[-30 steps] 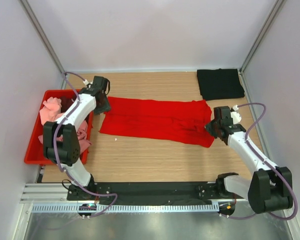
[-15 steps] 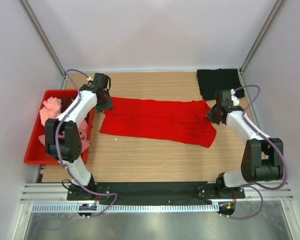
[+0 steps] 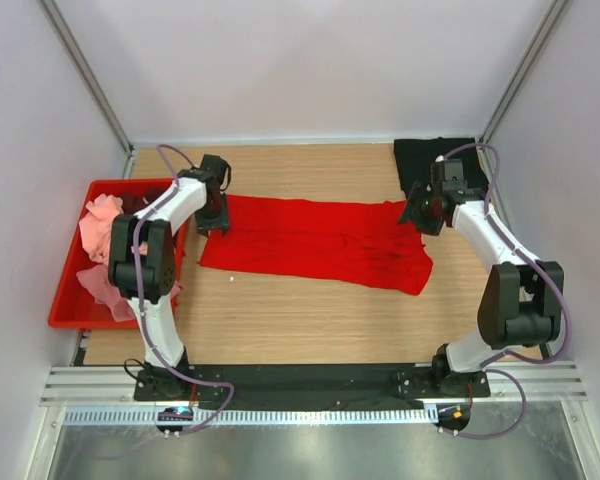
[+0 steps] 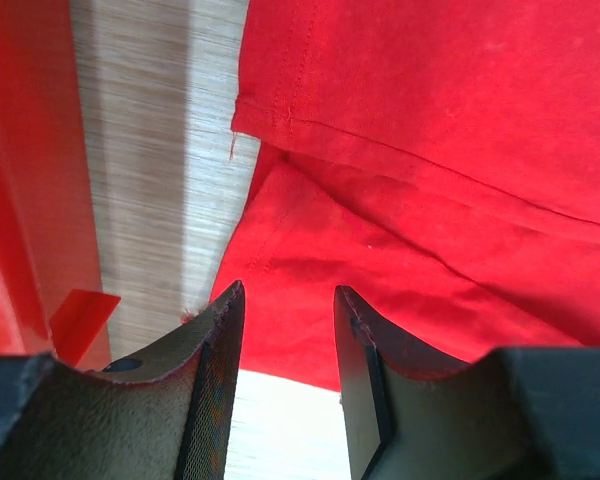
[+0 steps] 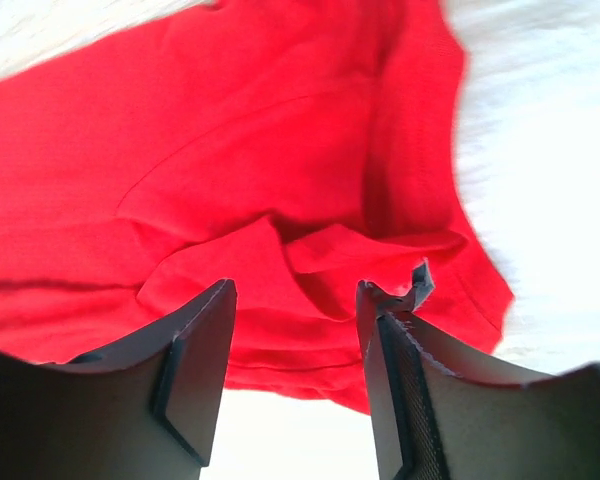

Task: Fold and stack the t-shirts
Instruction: Fold the tshirt

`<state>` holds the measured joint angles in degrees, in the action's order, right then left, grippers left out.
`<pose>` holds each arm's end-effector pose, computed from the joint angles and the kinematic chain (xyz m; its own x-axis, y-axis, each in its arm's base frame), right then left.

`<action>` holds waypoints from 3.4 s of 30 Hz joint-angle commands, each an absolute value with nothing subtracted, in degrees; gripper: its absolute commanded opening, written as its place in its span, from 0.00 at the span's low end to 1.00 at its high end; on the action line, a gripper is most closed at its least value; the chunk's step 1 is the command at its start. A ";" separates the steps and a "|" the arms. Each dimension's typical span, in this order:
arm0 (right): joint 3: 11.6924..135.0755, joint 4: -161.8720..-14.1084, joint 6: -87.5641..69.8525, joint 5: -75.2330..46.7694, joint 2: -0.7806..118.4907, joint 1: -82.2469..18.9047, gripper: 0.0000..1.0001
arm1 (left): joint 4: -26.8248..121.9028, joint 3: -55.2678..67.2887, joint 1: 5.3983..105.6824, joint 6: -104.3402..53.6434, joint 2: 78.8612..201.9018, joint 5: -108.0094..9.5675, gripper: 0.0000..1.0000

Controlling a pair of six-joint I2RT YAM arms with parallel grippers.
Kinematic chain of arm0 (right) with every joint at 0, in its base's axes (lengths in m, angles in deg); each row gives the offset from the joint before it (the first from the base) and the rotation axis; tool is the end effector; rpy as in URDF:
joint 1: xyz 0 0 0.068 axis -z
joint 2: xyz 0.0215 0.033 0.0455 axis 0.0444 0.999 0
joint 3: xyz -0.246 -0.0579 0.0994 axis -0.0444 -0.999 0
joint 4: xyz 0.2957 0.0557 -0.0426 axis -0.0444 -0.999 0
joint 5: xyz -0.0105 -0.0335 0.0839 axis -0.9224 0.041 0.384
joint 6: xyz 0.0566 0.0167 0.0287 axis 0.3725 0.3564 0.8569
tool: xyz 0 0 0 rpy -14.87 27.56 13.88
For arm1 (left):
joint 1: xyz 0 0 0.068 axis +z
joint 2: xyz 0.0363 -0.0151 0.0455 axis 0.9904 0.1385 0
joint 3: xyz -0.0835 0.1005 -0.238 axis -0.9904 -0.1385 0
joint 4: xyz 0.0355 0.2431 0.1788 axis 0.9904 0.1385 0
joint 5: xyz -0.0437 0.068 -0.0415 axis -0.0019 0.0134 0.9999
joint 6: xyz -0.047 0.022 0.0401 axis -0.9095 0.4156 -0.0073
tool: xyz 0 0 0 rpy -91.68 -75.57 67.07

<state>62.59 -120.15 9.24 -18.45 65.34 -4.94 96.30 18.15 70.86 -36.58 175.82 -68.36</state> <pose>0.3702 0.0185 0.2159 -0.7785 0.3883 -0.4932 0.2782 0.9178 0.2834 0.4292 -0.0748 0.1639 -0.9187 -0.2065 -0.3366 -0.2379 0.9698 0.0545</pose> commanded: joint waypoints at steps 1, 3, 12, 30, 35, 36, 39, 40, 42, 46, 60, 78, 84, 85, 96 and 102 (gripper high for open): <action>67.43 -122.19 3.23 -12.12 69.43 -4.74 0.59 | 97.02 20.85 70.70 -35.21 176.94 -69.70 0.43; 67.89 -123.34 3.49 -11.33 71.89 -4.83 0.59 | 96.93 21.20 70.70 -35.30 178.00 -69.61 0.42; 61.56 -118.25 6.04 -12.11 70.59 -7.11 0.56 | 97.10 22.61 70.61 -35.39 179.76 -71.28 0.41; 62.08 -115.43 2.52 -12.03 74.89 -10.80 0.53 | 96.93 24.02 69.30 -36.88 181.43 -72.42 0.39; 61.91 -115.70 2.17 -13.08 75.16 -11.33 0.53 | 99.82 25.33 69.12 -44.51 179.50 -76.64 0.39; 61.74 -115.78 2.17 -13.34 75.07 -11.33 0.52 | 100.35 25.68 69.03 -45.49 179.32 -76.82 0.39; 61.65 -115.78 2.17 -13.87 74.89 -11.42 0.52 | 100.97 26.47 68.68 -48.74 180.28 -77.78 0.40; 61.73 -115.78 2.26 -13.87 74.89 -11.33 0.52 | 101.41 26.74 68.59 -49.27 180.81 -78.05 0.40; 61.73 -115.78 2.35 -13.79 74.89 -11.60 0.51 | 102.54 27.44 68.68 -50.93 182.04 -78.66 0.39; 61.82 -115.43 2.43 -13.96 74.89 -12.65 0.51 | 103.17 29.03 68.59 -53.49 184.68 -79.02 0.40; 61.47 -114.55 1.03 -15.02 75.95 -13.62 0.44 | 103.17 31.22 68.51 -56.84 187.84 -79.54 0.30; 62.00 -110.25 -0.38 -21.61 70.59 -13.88 0.01 | 107.04 33.60 68.59 -56.13 186.88 -84.90 0.00; 61.30 -106.21 -1.08 -21.61 69.27 -14.41 0.01 | 108.79 36.14 68.68 -55.34 187.14 -86.92 0.00; 61.12 -105.59 -1.17 -21.61 69.09 -14.58 0.01 | 108.79 36.32 68.59 -55.34 187.14 -87.19 0.00; 62.44 -103.48 -3.62 -24.94 70.76 -15.46 0.01 | 110.38 38.70 68.68 -54.38 190.22 -91.14 0.00; 63.05 -102.16 -5.29 -26.53 71.90 -16.96 0.01 | 110.73 39.13 68.77 -53.94 191.98 -92.81 0.00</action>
<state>60.60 -105.44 -3.27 -24.24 71.90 -16.06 109.94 37.04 68.65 -54.43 191.49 -88.33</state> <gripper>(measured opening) 0.040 0.003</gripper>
